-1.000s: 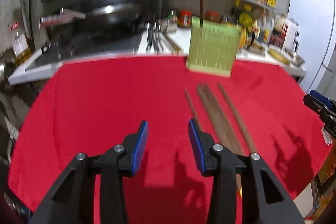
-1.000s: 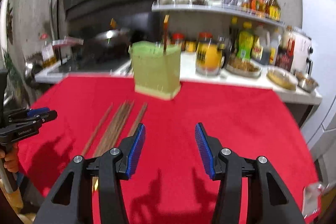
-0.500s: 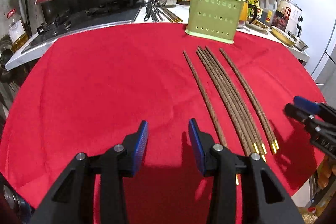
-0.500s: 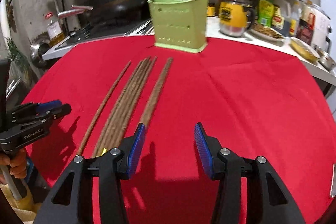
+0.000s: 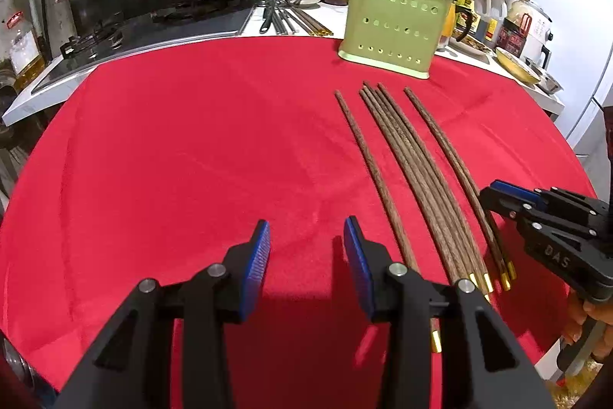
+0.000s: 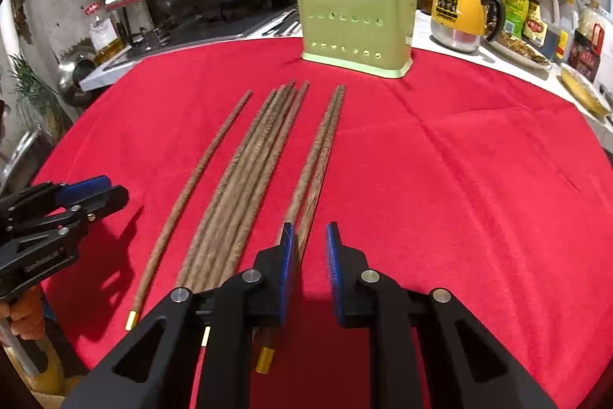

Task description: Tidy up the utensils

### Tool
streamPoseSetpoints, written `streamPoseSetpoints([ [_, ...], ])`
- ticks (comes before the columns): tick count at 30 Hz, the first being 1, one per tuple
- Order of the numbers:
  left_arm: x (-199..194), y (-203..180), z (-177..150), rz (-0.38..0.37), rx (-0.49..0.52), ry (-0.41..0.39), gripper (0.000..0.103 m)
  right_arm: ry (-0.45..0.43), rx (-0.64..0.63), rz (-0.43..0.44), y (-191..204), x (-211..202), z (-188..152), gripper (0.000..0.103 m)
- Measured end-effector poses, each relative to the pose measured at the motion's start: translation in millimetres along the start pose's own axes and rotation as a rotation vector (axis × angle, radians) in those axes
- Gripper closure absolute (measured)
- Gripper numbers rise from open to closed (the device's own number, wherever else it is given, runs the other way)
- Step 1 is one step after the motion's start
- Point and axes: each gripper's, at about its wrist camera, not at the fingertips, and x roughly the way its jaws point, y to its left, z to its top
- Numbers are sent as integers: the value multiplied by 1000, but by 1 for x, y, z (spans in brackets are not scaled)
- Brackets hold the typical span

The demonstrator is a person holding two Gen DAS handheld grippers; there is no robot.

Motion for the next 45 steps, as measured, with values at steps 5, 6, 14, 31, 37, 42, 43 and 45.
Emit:
streamPoseSetpoints([
  [5,3,-9,1,-38,14,16,64,-5,-19,-37,-6,-2,-2,85],
  [6,4,-13,1,-55,19,25,64,-6,-25,-43,-6,-2,-3,86],
  [14,10,-43,-3,-99,94,53,65,-20,35,-77,-34,-12,-11,100],
  [31,16,-27,-2,-37,222,34,95,-41,76,-59,-51,-29,-32,81],
  [37,-4,-16,-28,-74,201,14,75,-35,57,-58,-53,-35,-43,74],
  [42,-18,-21,-46,-59,206,7,75,-39,60,-57,-54,-40,-50,74],
  [43,-20,-22,-49,-58,197,9,75,-40,60,-56,-53,-41,-50,74],
  [45,-23,-25,-53,-62,184,12,75,-42,59,-57,-54,-42,-52,74],
])
